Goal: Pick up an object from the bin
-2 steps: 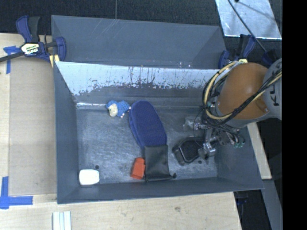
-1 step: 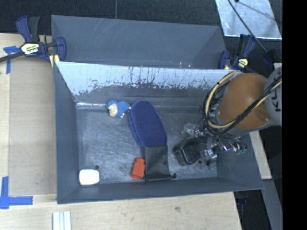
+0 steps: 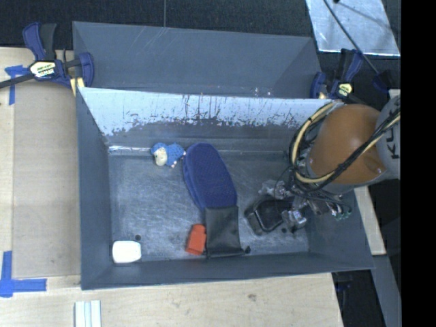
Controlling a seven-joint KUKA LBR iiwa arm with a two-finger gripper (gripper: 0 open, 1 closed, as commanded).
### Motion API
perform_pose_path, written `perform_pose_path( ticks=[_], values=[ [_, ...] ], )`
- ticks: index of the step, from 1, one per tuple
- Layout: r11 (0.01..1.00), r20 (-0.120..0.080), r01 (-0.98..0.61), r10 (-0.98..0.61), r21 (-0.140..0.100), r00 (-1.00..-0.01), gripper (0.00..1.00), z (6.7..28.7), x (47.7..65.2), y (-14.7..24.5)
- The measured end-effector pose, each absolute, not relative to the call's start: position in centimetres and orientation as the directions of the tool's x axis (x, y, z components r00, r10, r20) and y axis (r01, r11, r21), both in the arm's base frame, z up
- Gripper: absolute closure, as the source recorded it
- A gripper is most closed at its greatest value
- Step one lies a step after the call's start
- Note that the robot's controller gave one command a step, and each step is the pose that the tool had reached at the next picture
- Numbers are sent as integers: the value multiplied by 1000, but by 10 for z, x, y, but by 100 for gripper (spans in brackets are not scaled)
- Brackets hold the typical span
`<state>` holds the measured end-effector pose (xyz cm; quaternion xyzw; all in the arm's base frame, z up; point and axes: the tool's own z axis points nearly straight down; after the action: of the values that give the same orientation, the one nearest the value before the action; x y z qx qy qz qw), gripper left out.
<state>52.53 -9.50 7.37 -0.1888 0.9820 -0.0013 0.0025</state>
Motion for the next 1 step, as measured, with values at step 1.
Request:
perform_pose_path(
  ticks=[1],
  values=[
    [935,-11,-356,-356,-6,-934,100,192,521,-92]
  ],
)
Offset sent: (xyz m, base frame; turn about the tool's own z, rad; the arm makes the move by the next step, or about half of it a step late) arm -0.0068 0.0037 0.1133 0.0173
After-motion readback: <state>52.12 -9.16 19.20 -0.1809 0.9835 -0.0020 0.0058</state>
